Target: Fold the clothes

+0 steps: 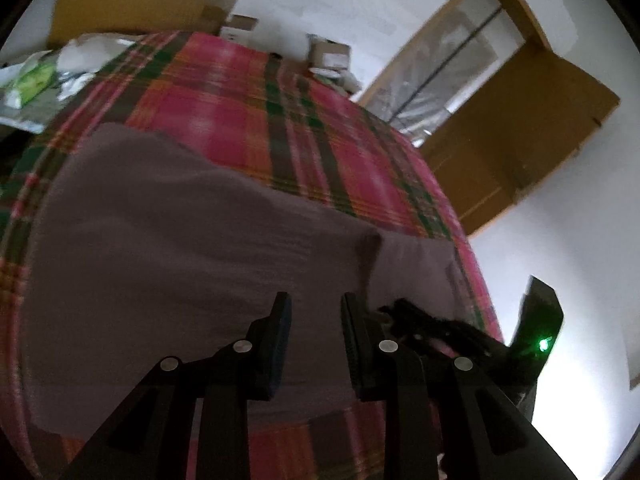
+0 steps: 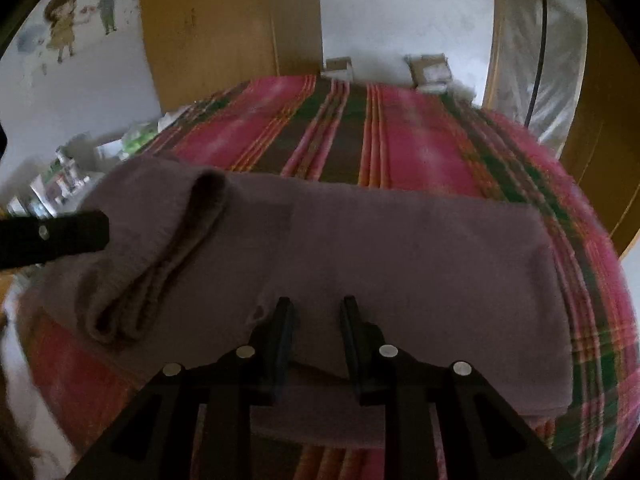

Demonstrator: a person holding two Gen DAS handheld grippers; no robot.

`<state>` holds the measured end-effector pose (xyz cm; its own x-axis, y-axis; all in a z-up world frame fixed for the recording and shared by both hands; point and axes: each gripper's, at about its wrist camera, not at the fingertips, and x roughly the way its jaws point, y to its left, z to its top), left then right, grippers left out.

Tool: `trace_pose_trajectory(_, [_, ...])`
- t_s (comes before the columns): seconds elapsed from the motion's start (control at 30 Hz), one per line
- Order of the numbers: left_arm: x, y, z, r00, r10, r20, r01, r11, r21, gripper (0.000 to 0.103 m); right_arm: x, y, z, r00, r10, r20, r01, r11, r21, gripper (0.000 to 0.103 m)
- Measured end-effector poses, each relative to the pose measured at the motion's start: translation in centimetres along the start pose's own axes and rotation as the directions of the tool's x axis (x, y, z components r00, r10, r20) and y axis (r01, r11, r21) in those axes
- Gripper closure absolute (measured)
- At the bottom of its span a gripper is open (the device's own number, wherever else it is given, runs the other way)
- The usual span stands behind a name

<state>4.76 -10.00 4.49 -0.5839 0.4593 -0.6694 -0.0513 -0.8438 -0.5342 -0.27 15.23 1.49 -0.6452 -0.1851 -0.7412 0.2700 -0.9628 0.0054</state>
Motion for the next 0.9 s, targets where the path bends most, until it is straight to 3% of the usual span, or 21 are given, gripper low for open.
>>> trace_pose_trajectory(0.13, [-1.4, 2.8, 0.6, 0.998, 0.045, 0.045, -0.042, 0.997, -0.060, 0.077, -0.7, 0.8, 0.8, 1.000, -0.003, -0.002, 0.003, 1.000, 0.006, 0.078])
trace_pose_trajectory(0.3, [-3.6, 6.7, 1.5, 0.989, 0.120, 0.089, -0.109, 0.987, -0.116, 0.077, -2.8, 3.1, 1.5, 0.989, 0.124, 0.084, -0.121, 0.992, -0.042, 0.076])
trace_pose_trajectory(0.47, [-4.9, 10.3, 1.6, 0.980, 0.167, 0.106, -0.144, 0.970, -0.195, 0.077, -3.2, 8.1, 1.7, 0.969, 0.229, 0.095, -0.212, 0.964, -0.161, 0.067])
trace_pose_trajectory(0.73, [-5.8, 13.7, 1.5, 0.976, 0.205, 0.078, -0.181, 0.955, -0.235, 0.077, -2.0, 17.0, 1.4, 0.917, 0.398, 0.002, -0.380, 0.876, -0.297, 0.052])
trace_pose_trajectory(0.9, [-6.4, 15.0, 1.4, 0.976, 0.209, 0.068, -0.187, 0.951, -0.248, 0.077, -1.2, 21.0, 0.6, 0.893, 0.446, -0.057, -0.434, 0.824, -0.365, 0.049])
